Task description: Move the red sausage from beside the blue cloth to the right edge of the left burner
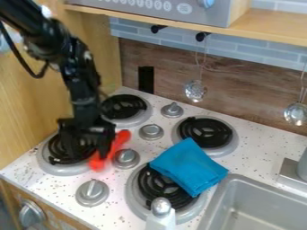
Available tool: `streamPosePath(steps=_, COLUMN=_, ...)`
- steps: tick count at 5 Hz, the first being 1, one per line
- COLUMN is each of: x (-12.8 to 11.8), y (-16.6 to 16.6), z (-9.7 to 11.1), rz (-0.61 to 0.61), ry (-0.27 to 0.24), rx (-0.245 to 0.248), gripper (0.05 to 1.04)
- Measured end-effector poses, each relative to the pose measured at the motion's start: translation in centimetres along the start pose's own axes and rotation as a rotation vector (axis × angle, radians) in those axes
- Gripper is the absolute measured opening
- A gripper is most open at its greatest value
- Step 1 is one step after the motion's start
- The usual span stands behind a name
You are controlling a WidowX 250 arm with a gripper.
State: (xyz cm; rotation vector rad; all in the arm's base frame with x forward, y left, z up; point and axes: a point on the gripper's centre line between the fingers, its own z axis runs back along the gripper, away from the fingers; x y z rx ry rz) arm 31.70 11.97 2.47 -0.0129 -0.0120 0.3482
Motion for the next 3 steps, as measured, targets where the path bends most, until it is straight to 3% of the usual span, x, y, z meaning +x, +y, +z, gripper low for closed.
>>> streamPosePath(steps=1, x=-0.8, y=-0.5, z=3.3, rz=-0.027, ry=-0.034, rx=-0.032, gripper=1.001)
streamPosePath(steps=2, x=-2.6, y=-0.7, z=7.0, rz=-0.030, ry=-0.011, rx=-0.036, gripper=1.001)
streamPosePath(steps=3, x=-4.8, y=-0.8, z=11.3, rz=-0.038, ry=-0.019, rx=-0.034, gripper=1.001)
